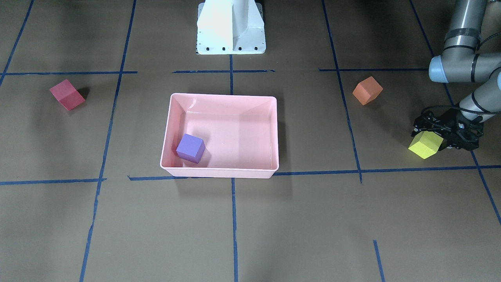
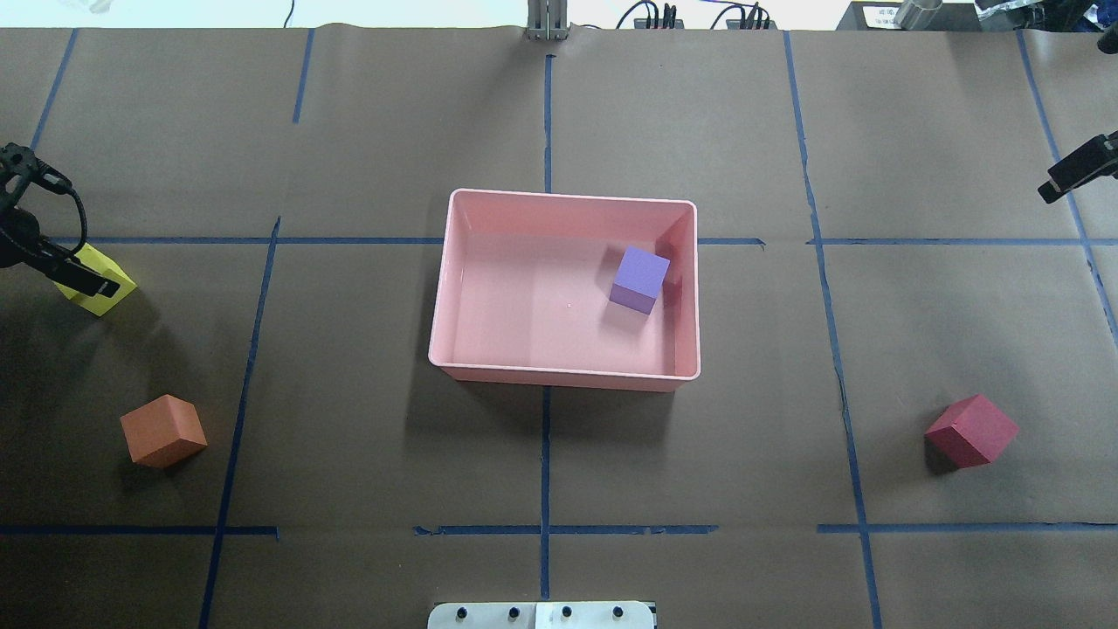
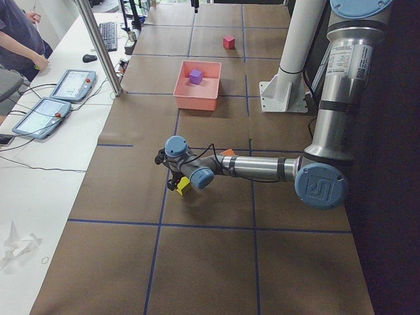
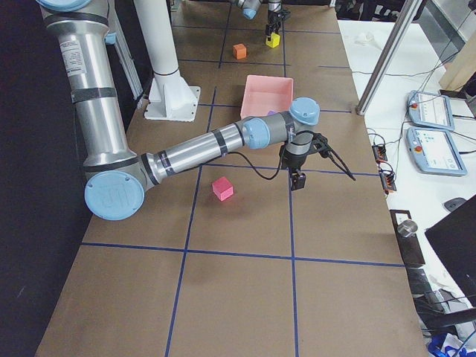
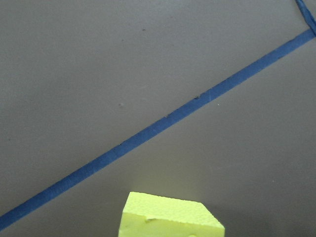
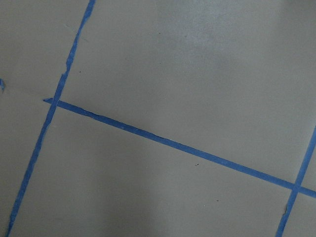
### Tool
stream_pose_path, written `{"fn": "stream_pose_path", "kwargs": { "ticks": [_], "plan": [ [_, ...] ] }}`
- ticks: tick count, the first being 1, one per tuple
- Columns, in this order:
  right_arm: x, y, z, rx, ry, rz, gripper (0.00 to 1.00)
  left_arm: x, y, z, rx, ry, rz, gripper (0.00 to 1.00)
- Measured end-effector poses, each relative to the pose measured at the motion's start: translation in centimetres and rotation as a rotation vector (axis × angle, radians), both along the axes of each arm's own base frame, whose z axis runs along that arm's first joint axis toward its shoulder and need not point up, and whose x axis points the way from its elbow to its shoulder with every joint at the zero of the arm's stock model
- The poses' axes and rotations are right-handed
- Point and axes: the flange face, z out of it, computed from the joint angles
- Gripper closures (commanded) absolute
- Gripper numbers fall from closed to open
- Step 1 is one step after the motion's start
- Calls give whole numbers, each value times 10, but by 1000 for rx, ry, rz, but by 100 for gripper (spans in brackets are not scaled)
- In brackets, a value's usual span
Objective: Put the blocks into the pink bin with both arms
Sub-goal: 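Grasp the yellow cube with the left gripper and lift it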
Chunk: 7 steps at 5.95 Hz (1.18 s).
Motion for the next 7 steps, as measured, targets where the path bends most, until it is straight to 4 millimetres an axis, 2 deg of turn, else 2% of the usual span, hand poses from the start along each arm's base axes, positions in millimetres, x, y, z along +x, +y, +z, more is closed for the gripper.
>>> {"fn": "stream_pose_path", "kwargs": {
  "ticks": [2, 4, 5, 6, 7],
  "plan": [
    [1, 5, 10, 4, 5, -19, 0, 13, 5, 2, -9, -6, 22, 24],
    [3, 11, 20, 15, 10, -48, 0, 19, 6, 2, 0, -21, 22, 36],
    [3, 12, 22, 14, 11, -51, 0, 21, 3, -8, 7, -17, 19, 36],
    [4, 15, 24, 9, 12, -48, 0, 26, -8, -37, 0, -14, 11, 35],
    [4, 17, 24, 4, 12, -41, 0, 37, -26, -96, -41, -15, -19, 34]
  ]
}}
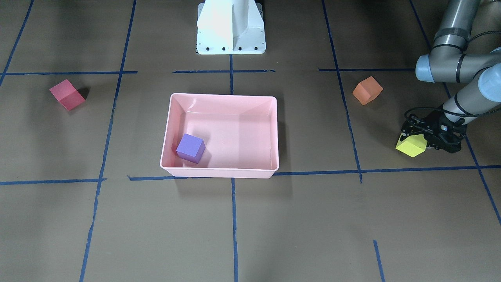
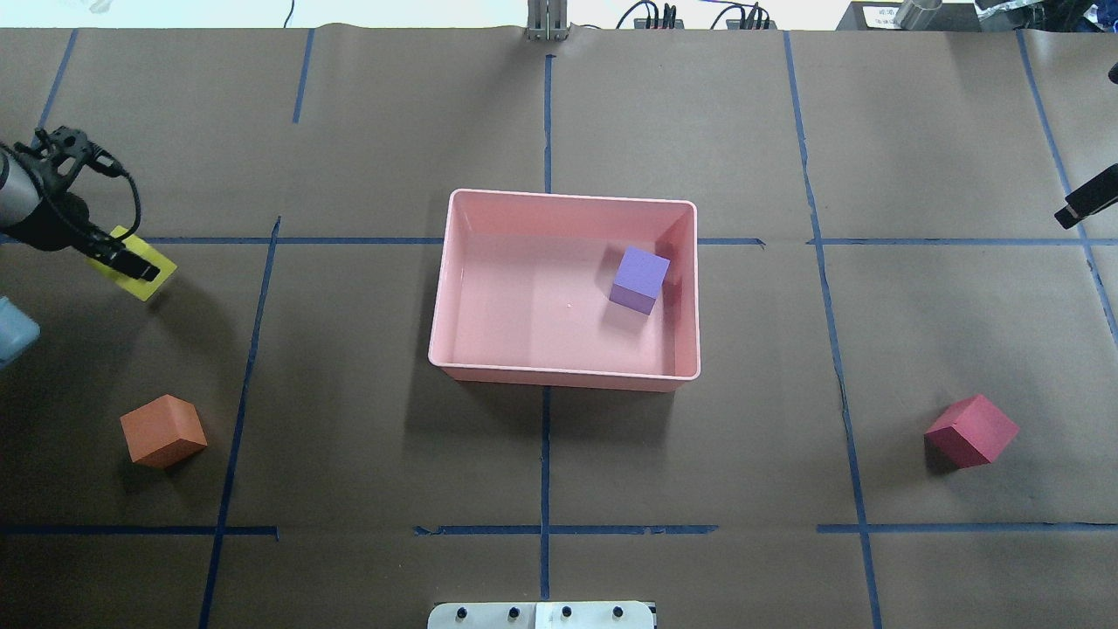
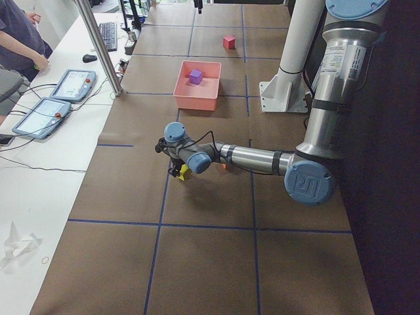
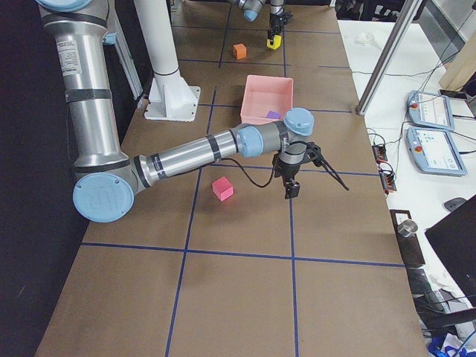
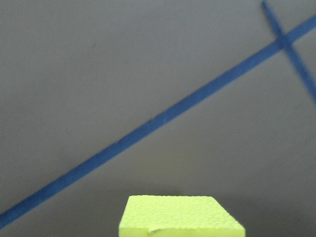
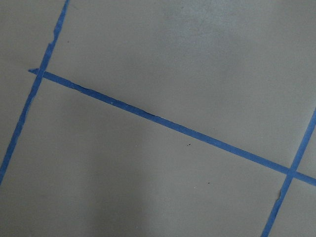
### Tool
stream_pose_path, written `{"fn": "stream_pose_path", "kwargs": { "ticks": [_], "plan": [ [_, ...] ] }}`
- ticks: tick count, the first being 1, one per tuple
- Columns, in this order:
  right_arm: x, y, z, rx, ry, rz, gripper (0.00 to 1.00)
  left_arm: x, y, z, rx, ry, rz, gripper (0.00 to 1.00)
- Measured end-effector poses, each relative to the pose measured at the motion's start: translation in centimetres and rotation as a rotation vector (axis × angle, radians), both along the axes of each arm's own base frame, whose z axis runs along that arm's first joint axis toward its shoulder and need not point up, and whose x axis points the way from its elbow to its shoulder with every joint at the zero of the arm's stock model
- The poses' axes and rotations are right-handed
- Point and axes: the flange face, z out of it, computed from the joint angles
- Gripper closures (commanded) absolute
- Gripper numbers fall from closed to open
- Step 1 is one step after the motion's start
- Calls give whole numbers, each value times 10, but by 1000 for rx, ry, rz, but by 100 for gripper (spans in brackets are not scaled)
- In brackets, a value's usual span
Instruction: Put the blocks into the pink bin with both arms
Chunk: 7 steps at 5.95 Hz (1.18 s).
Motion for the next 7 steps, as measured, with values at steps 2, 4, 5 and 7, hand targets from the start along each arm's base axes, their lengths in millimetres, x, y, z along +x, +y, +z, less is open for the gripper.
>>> {"fn": "stream_pose_path", "kwargs": {
  "ticks": [2, 4, 5, 7],
  "plan": [
    [-2, 1, -2, -12, 0, 17, 0, 24, -27, -161, -130, 7, -101, 33],
    [-17, 2, -7, -33, -11, 53, 0, 109, 5, -305, -277, 32, -194, 33],
    [-34, 7, -8, -36, -34, 91, 0, 179, 41, -355, -308, 12, -231, 30],
    [-62, 34, 6, -37, -93, 155, 0, 255, 83, -397, -333, -10, -265, 0]
  ]
}}
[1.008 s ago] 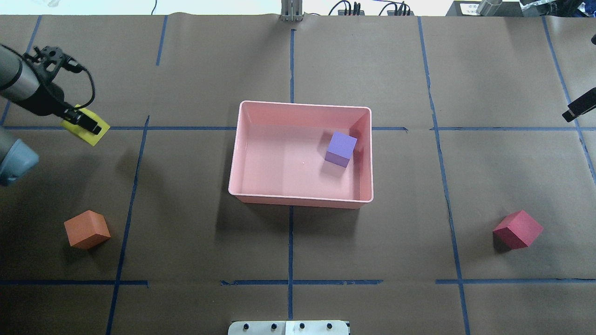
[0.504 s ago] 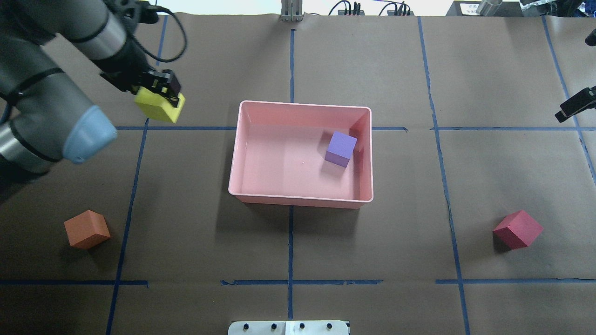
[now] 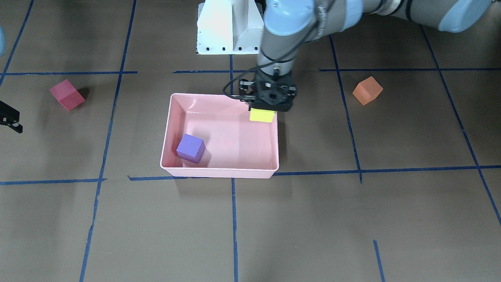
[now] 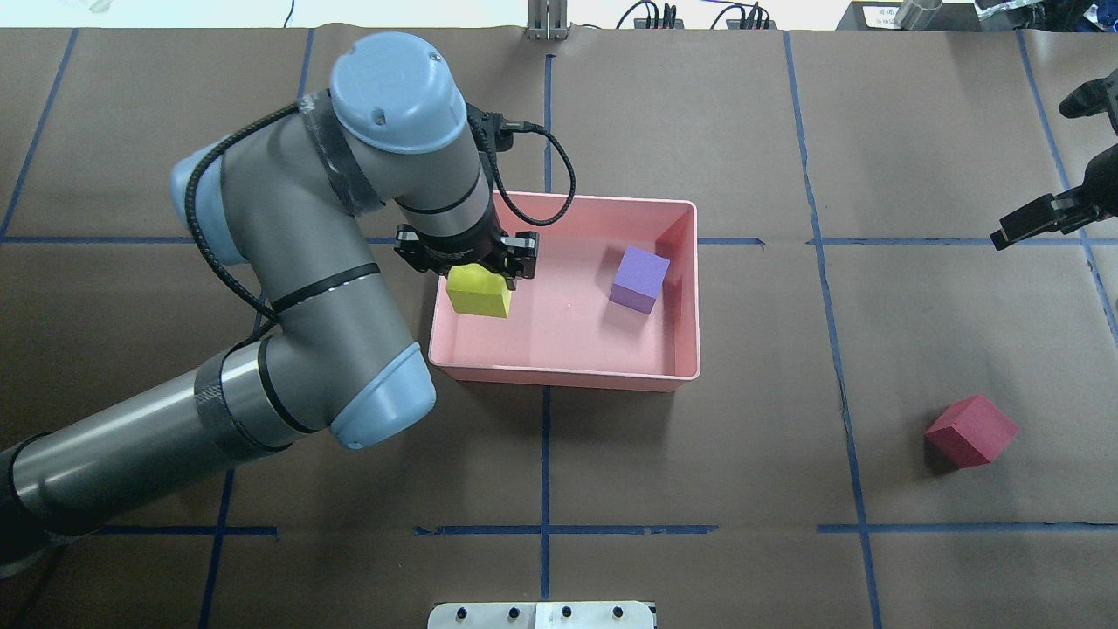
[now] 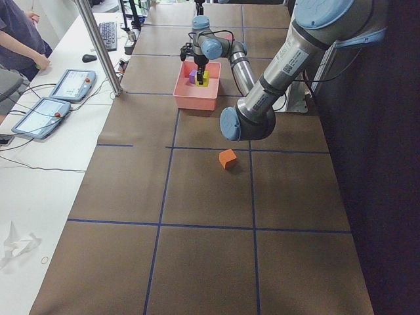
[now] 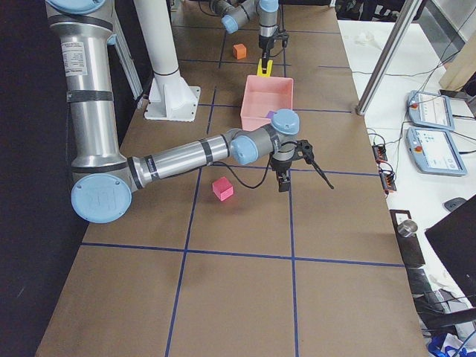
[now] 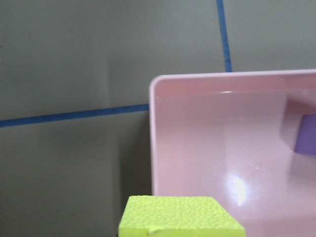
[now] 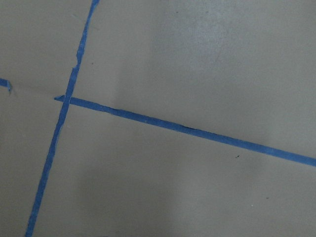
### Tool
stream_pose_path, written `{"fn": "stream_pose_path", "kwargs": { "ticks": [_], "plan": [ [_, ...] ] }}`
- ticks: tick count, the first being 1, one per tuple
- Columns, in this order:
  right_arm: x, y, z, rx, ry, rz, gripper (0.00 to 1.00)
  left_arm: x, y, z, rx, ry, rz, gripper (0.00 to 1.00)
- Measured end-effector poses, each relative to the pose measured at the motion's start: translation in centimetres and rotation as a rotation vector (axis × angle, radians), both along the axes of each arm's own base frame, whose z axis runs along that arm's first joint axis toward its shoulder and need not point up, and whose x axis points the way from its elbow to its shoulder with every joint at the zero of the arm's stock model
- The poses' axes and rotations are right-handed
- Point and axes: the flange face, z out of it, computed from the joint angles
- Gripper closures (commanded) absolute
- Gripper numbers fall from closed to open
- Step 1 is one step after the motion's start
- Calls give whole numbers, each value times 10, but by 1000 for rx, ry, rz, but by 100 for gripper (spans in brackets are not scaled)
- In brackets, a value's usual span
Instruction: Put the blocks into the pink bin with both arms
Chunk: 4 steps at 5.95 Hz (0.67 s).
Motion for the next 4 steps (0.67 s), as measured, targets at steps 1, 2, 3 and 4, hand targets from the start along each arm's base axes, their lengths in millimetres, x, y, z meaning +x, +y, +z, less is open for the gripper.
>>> {"fn": "stream_pose_path", "kwargs": {
  "ticks": [1, 2, 3, 4],
  "plan": [
    [-17, 25, 16, 29, -16, 3, 0, 10, 3, -3, 1, -6, -6, 0],
    [-34, 55, 29, 90, -25, -21, 0, 13, 3, -2, 4, -9, -6, 0],
    [-46, 85, 25, 139, -42, -63, 0, 13, 3, 1, 4, -11, -6, 0],
    [-57, 114, 14, 171, -47, -111, 0, 14, 3, 4, 3, -13, -7, 0]
  ]
}}
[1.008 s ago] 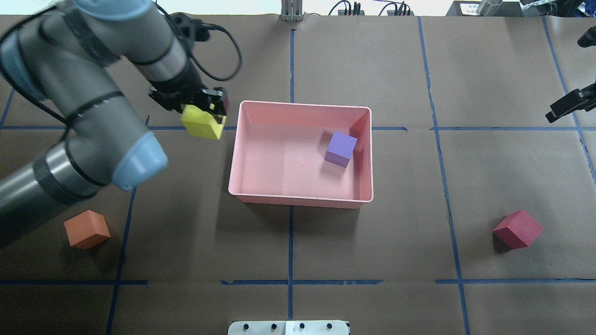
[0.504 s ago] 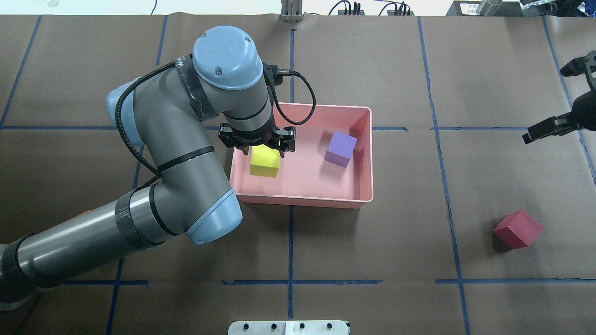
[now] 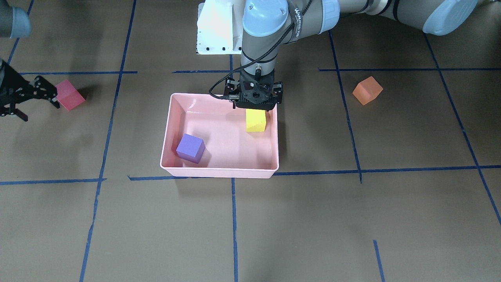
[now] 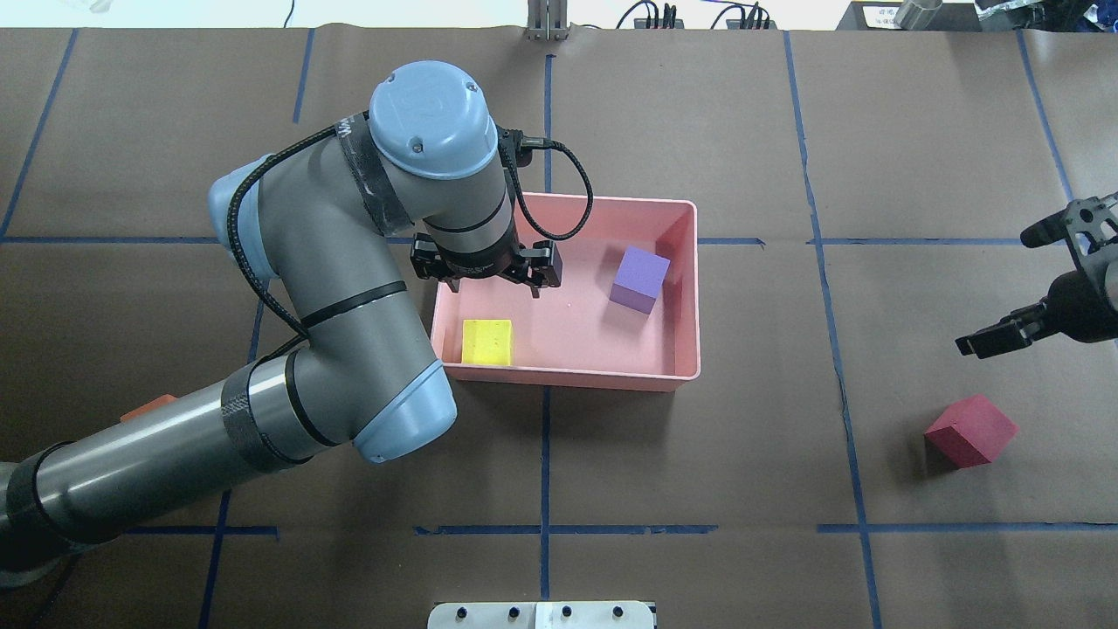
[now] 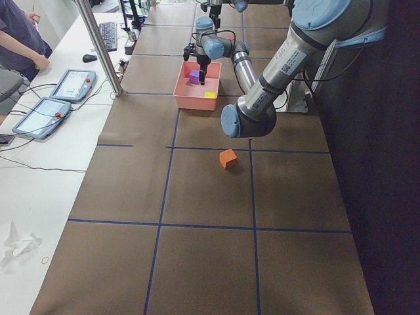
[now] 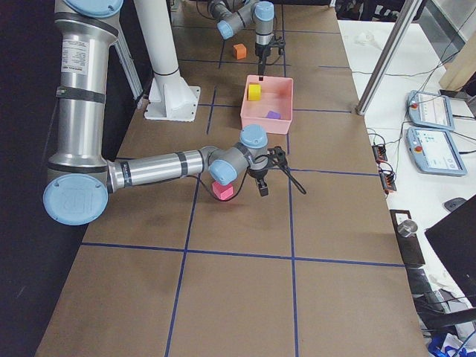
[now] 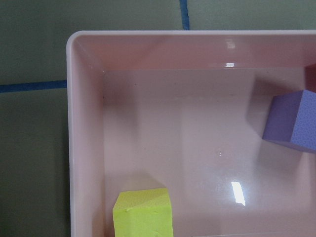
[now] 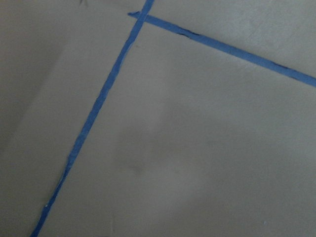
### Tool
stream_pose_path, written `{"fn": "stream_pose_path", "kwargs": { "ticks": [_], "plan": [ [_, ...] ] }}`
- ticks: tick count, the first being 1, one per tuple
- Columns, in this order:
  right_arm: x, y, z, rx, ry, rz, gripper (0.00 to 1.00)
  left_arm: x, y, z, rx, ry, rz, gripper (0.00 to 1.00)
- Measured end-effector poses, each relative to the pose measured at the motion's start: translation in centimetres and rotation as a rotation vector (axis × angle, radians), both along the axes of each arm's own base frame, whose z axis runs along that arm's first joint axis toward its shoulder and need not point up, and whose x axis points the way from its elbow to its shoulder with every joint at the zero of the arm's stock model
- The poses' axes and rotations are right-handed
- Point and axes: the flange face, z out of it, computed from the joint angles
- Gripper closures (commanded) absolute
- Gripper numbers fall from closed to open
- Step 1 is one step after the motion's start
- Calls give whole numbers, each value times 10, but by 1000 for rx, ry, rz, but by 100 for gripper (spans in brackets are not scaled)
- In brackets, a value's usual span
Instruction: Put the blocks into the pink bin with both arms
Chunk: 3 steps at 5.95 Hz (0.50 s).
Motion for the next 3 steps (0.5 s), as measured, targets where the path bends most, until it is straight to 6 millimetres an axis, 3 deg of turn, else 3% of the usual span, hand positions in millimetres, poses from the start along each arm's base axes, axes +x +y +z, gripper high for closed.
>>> {"fn": "stream_pose_path", "kwargs": {
  "ticks": [1, 3],
  "plan": [
    [-13, 23, -2, 22, 22, -38, 0, 0, 0, 3, 0, -1, 0, 0],
    [-33, 45, 10, 35, 72, -84, 0, 0, 0, 5, 1, 1, 2, 0]
  ]
}}
